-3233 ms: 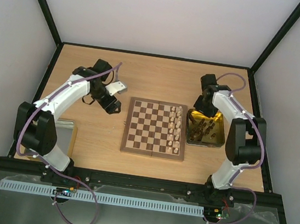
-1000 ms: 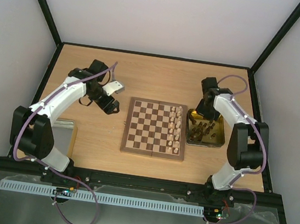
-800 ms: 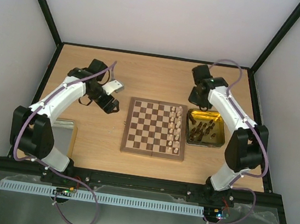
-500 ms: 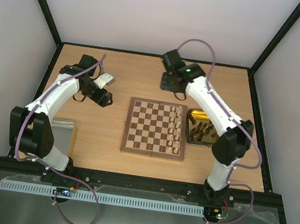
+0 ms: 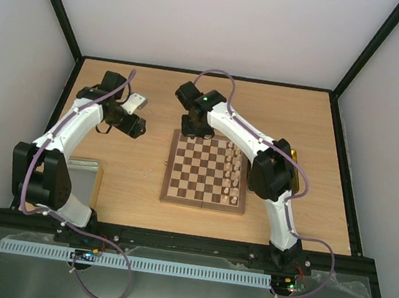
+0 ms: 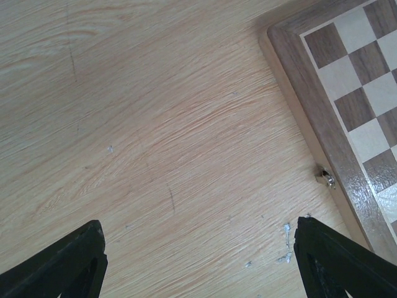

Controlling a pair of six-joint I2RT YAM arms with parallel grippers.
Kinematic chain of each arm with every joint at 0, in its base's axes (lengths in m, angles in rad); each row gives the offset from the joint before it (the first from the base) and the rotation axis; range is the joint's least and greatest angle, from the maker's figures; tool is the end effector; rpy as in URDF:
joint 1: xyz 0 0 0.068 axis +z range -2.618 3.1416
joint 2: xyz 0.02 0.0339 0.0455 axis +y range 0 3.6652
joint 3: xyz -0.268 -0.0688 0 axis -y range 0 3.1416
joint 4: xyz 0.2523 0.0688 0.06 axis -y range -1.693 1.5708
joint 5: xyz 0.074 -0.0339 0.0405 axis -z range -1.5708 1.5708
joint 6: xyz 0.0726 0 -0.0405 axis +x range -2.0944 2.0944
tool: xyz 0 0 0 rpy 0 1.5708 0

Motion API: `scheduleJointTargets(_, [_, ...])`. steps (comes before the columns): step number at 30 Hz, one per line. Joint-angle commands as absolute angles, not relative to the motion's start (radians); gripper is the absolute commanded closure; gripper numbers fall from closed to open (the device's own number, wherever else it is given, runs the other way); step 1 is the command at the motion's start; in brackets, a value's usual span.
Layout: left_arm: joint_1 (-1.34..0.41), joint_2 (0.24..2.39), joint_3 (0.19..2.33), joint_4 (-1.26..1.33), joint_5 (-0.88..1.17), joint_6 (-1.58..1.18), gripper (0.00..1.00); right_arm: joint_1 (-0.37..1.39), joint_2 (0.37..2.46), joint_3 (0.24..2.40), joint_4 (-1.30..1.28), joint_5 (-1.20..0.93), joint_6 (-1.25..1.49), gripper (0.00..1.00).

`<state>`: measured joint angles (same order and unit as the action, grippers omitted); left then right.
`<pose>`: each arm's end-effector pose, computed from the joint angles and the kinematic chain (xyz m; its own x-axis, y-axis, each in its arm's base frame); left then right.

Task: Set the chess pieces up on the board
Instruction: Place the chess piece on the chessboard.

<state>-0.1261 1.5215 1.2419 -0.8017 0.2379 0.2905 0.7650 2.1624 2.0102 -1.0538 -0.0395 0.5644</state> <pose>0.3290 -0.0590 0.2416 -0.7724 0.3785 -0.5101 0.4732 0.8786 -0.0646 0.3444 0.3346 0.2201 -0.9450 -0.1663 -0.2817 -0.2328 0.9469 0.2220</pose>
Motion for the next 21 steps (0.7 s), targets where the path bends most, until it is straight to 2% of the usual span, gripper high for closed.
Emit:
scheduleJointTargets(1, [-0.120, 1.492, 1.215, -0.792, 0.230, 0.275, 0.17, 0.783, 2.190, 2.066, -1.084, -0.082, 0.540, 0.98])
scheduleJointTargets(21, [-0.118, 1.502, 1.201, -0.787, 0.238, 0.270, 0.17, 0.831, 2.280, 2.072, -1.085, -0.123, 0.532, 0.98])
